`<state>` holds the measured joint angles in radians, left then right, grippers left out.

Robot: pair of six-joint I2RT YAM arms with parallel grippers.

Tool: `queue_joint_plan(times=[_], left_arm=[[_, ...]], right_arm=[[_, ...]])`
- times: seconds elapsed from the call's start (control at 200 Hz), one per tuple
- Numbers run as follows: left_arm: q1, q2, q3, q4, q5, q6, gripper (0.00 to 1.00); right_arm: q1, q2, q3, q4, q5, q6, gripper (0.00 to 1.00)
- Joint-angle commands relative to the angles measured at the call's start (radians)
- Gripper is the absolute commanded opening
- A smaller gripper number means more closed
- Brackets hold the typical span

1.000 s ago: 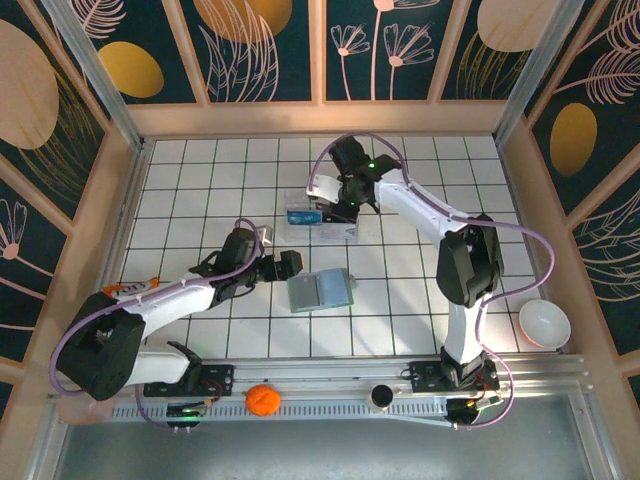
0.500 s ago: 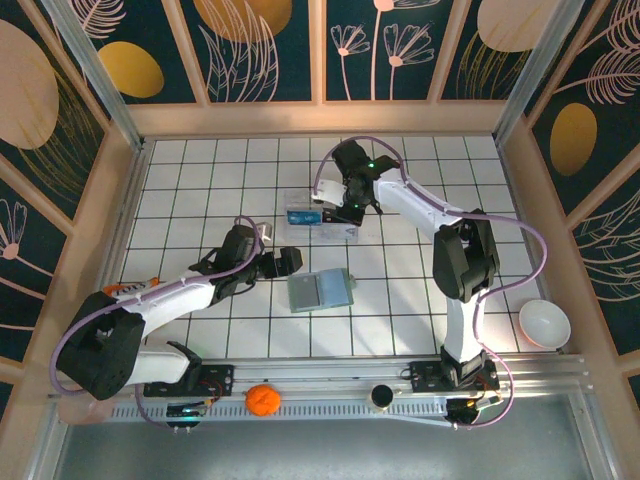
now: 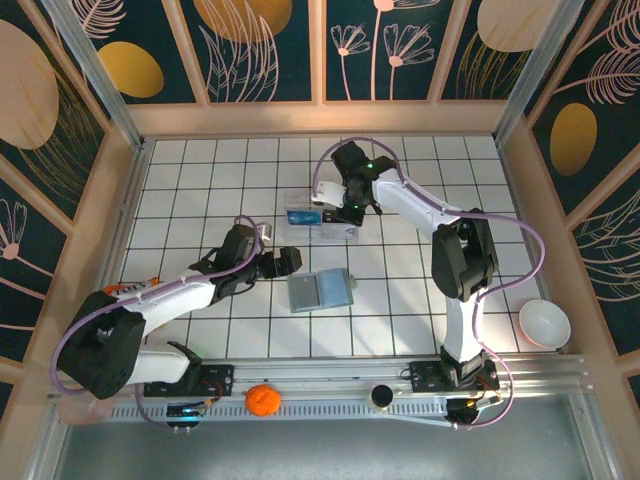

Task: Take the credit cards out of the card holder

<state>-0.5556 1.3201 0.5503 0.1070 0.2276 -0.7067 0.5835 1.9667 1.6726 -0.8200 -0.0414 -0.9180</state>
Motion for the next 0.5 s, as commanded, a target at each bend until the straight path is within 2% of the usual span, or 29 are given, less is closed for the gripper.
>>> queue_joint_plan(times=[0.0, 0.495], left_arm=[[0.007, 0.01, 0.019, -0.015, -0.004, 0.007, 0.96], [0.007, -0.012, -0.009, -0.001, -0.003, 0.004, 0.96]], right_arm=[[0.012, 0.019, -0.002, -0.019, 0.017, -0.035, 0.05], [0.036, 0.014, 0.023, -0.022, 0.008, -0.013, 0.0]])
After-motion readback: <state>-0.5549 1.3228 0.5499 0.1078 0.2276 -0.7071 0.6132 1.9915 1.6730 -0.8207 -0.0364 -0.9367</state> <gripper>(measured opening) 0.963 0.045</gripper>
